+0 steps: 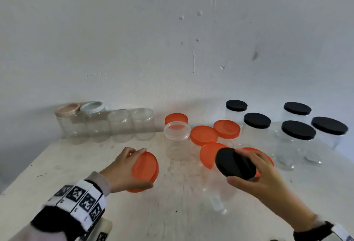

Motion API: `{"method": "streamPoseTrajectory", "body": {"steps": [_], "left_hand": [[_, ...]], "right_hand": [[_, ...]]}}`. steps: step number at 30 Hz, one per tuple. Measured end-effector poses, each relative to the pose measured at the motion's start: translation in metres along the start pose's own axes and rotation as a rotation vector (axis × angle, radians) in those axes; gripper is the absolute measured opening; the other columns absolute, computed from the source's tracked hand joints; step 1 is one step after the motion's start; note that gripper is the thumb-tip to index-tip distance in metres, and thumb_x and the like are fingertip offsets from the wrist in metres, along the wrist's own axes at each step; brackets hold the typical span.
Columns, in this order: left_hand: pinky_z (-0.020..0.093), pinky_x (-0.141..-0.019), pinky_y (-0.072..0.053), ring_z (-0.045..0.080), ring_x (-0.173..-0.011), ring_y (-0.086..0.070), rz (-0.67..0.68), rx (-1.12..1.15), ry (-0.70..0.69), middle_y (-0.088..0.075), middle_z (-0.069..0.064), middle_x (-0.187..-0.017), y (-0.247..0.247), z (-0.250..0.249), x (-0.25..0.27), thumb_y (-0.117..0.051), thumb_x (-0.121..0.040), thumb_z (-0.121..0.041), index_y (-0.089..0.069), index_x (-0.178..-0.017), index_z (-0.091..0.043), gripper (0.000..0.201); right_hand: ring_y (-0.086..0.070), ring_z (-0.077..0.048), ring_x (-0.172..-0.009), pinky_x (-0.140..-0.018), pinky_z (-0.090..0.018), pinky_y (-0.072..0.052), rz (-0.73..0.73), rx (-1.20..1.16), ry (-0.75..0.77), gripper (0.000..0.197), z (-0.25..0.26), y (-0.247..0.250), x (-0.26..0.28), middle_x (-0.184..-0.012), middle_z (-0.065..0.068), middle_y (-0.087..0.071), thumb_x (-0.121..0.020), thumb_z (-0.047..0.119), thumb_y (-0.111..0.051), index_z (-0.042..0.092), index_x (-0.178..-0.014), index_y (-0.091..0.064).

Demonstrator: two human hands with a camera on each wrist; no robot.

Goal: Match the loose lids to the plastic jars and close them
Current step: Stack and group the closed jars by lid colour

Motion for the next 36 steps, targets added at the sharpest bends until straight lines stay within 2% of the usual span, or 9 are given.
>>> {"method": "streamPoseTrajectory", "body": {"steps": [3, 7, 11, 18, 23, 26, 31, 34, 36], "left_hand": [[0.036, -0.104, -0.04, 0.019, -0.13, -0.032, 0.047, -0.024, -0.053, -0.016, -0.01, -0.141, -0.015, -0.035, -0.017, -0.072, -0.06, -0.068, -0.008, -0.147, -0.038, 0.112], [0.039, -0.108, -0.036, 0.02, -0.135, -0.028, 0.098, -0.117, -0.11, -0.019, -0.005, -0.147, -0.034, -0.073, -0.04, -0.071, -0.061, -0.068, -0.007, -0.149, -0.029, 0.115], [0.04, -0.111, -0.032, 0.021, -0.139, -0.022, 0.118, -0.177, -0.116, -0.015, -0.002, -0.152, -0.047, -0.097, -0.06, -0.07, -0.062, -0.069, -0.006, -0.15, -0.023, 0.118], [0.04, -0.112, -0.03, 0.02, -0.14, -0.019, 0.142, -0.194, -0.114, -0.013, -0.003, -0.154, -0.058, -0.111, -0.077, -0.067, -0.066, -0.068, -0.006, -0.15, -0.021, 0.114], [0.039, -0.114, -0.027, 0.017, -0.142, -0.016, 0.177, -0.152, -0.17, -0.008, -0.008, -0.155, -0.053, -0.102, -0.083, -0.064, -0.066, -0.073, -0.007, -0.151, -0.023, 0.114], [0.038, -0.115, -0.022, 0.015, -0.142, -0.015, 0.101, -0.102, -0.24, -0.013, -0.007, -0.156, -0.033, -0.101, -0.089, -0.057, -0.072, -0.073, -0.019, -0.15, -0.027, 0.098], [0.031, -0.111, -0.027, 0.018, -0.134, -0.03, -0.232, -0.14, -0.292, -0.037, -0.001, -0.145, 0.01, -0.101, -0.116, -0.056, -0.087, -0.052, -0.038, -0.142, -0.022, 0.065], [0.035, -0.112, -0.027, 0.023, -0.136, -0.026, -0.208, -0.206, -0.155, -0.032, 0.005, -0.147, 0.021, -0.097, -0.138, -0.057, -0.086, -0.052, -0.029, -0.145, -0.018, 0.074], [0.04, -0.113, -0.026, 0.027, -0.139, -0.022, -0.138, -0.236, -0.073, -0.024, 0.008, -0.151, 0.021, -0.096, -0.151, -0.058, -0.083, -0.056, -0.02, -0.148, -0.018, 0.085]], "right_hand": [[-0.051, 0.008, -0.097, -0.075, -0.022, -0.048, -0.119, 0.021, -0.061, 0.06, -0.025, 0.047, 0.014, -0.111, 0.017, -0.048, -0.064, 0.023, -0.086, 0.037, -0.115, -0.057], [-0.048, 0.013, -0.095, -0.083, -0.027, -0.038, -0.275, 0.08, -0.161, 0.058, -0.054, 0.093, 0.022, -0.109, 0.012, -0.048, -0.068, 0.019, -0.085, 0.032, -0.117, -0.058], [-0.046, -0.01, -0.097, -0.089, -0.03, -0.035, -0.352, 0.155, -0.23, 0.063, -0.076, 0.118, 0.01, -0.116, 0.002, -0.045, -0.07, 0.022, -0.084, 0.022, -0.126, -0.055], [-0.042, -0.02, -0.109, -0.1, -0.038, -0.037, -0.374, 0.238, -0.278, 0.073, -0.098, 0.125, -0.02, -0.127, -0.008, -0.042, -0.074, 0.027, -0.082, 0.012, -0.136, -0.048], [-0.044, -0.027, -0.115, -0.101, -0.039, -0.036, -0.384, 0.235, -0.319, 0.072, -0.106, 0.119, -0.027, -0.131, -0.011, -0.04, -0.077, 0.025, -0.079, 0.01, -0.138, -0.046], [-0.043, -0.028, -0.116, -0.102, -0.04, -0.035, -0.394, 0.245, -0.34, 0.069, -0.106, 0.117, -0.029, -0.133, -0.011, -0.04, -0.078, 0.025, -0.078, 0.009, -0.137, -0.047], [-0.033, -0.034, -0.128, -0.108, -0.046, -0.03, -0.391, 0.301, -0.4, 0.069, -0.096, 0.11, -0.034, -0.14, -0.013, -0.034, -0.078, 0.024, -0.077, 0.009, -0.139, -0.047], [-0.024, -0.034, -0.133, -0.108, -0.054, -0.028, -0.432, 0.385, -0.361, 0.072, -0.08, 0.102, -0.037, -0.146, -0.011, -0.028, -0.077, 0.025, -0.079, 0.011, -0.139, -0.046], [-0.023, -0.03, -0.135, -0.11, -0.052, -0.026, -0.454, 0.397, -0.238, 0.072, -0.06, 0.089, -0.041, -0.146, -0.008, -0.03, -0.075, 0.023, -0.08, 0.011, -0.138, -0.048]]}}
Point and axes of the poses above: each hand's wrist, its own x-axis away from the middle knuckle, its own y-axis out of the back of the hand, z = x × y, the point moved 2 cm from there along -x, towards the middle knuckle
